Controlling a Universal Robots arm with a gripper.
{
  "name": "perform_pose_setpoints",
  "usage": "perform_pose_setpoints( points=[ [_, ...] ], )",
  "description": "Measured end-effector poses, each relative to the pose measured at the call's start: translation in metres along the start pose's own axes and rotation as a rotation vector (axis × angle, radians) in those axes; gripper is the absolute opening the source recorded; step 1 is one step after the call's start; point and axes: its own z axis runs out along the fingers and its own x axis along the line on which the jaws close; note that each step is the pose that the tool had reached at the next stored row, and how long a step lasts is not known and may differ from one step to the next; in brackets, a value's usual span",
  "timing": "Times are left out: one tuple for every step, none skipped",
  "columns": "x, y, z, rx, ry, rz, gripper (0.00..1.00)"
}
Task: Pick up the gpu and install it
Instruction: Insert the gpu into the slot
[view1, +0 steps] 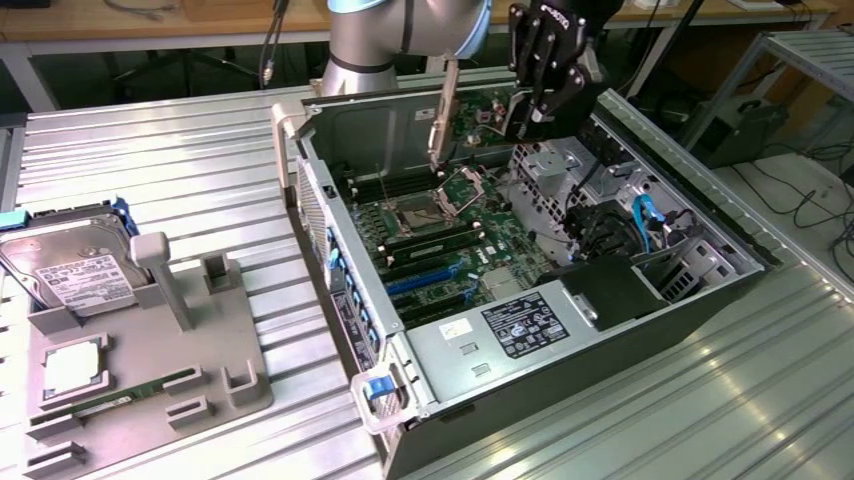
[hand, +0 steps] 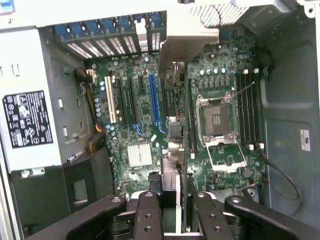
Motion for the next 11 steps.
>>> perform_pose_setpoints(
  points=[
    [0.0,0.0,0.0,0.0,-0.0001,-0.009,0.28],
    [0.0,0.0001,0.0,-0.0002,-0.0003,-0.019,0.28],
    [0.0,0.0002,0.0,-0.0003,-0.0009,-0.028,0.28],
    [0.0001,0.0003,0.0,-0.0007,-0.0025,-0.035,0.28],
    [0.0001,0.0004,0.0001,-0.0011,-0.0065,-0.04,0.28],
    [0.0001,0.0003,0.0002,-0.002,-0.0126,-0.043,0.28],
    [0.0001,0.0003,0.0002,-0.0048,-0.0265,-0.047,0.28],
    [0.0001,0.0003,0.0003,-0.0072,-0.0381,-0.049,0.28],
    [0.0001,0.0004,0.0006,-0.0082,-0.0447,-0.053,0.28],
    [0.0001,0.0006,0.0009,-0.0083,-0.0457,-0.056,0.28],
    [0.0005,0.0011,0.0012,-0.0087,-0.0459,-0.063,0.28]
  ],
)
